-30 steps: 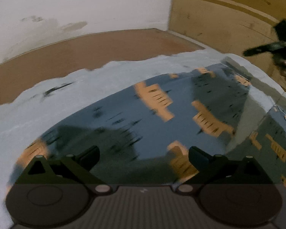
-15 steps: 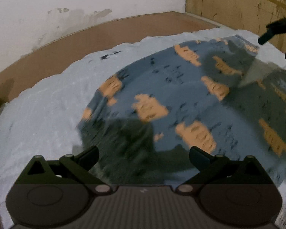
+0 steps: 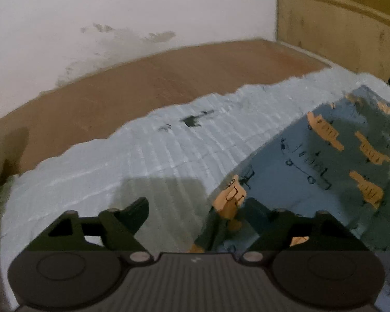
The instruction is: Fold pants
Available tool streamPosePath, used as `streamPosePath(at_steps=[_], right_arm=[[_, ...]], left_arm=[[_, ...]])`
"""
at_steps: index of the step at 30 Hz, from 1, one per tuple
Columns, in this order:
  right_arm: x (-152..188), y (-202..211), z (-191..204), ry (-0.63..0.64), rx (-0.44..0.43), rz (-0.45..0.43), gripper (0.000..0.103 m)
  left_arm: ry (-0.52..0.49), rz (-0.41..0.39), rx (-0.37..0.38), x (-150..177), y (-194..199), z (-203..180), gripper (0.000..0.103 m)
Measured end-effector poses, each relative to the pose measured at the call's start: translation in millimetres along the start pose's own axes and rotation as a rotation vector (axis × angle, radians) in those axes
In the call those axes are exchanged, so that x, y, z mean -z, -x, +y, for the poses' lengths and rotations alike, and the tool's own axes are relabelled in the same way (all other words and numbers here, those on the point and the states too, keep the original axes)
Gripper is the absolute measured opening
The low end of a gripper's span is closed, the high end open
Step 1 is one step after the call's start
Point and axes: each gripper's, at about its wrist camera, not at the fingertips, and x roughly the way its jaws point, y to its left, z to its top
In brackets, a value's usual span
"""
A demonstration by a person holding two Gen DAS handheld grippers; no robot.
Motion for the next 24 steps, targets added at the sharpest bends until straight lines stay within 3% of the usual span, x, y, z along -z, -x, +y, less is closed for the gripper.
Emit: streamPosePath(at_steps=[5,8,9,10,16,20,24], right_arm=[[11,-10,-26,-0.026,0.007,-0.024,0.102],[15,-18,-36,-0.046,0.001,-0.030,0.102],[17,-22,-39,-0.049,0.000,-0.028,0.102],[18,-26,-41,-0.050,-0.002,-0.023,0.102],[18,-40,-46,0.012,-0.004,-0.031,0.100],[10,-59,-48,0.164,0.033,-0.002,0.091],[3,-87,-55,0.295,0.059,0.083,0.083]], left_arm=[[-0.095,0.056,0.082,3,-28,-8,0.064],[-0.137,0.095,0.103,8,-38,-16,0.040],[-0.162,0.089,0.098,9,-37,-20,0.017],[-0.183,0.075,0.099,10,-35,-25,0.006],[-0.293,-0.072,0.073,20,12,-46,0.003],[-0.383,-0.140,0.142,34,44,-65,0.003],[-0.437,-0.175,0.229,51,70,-76,0.003]])
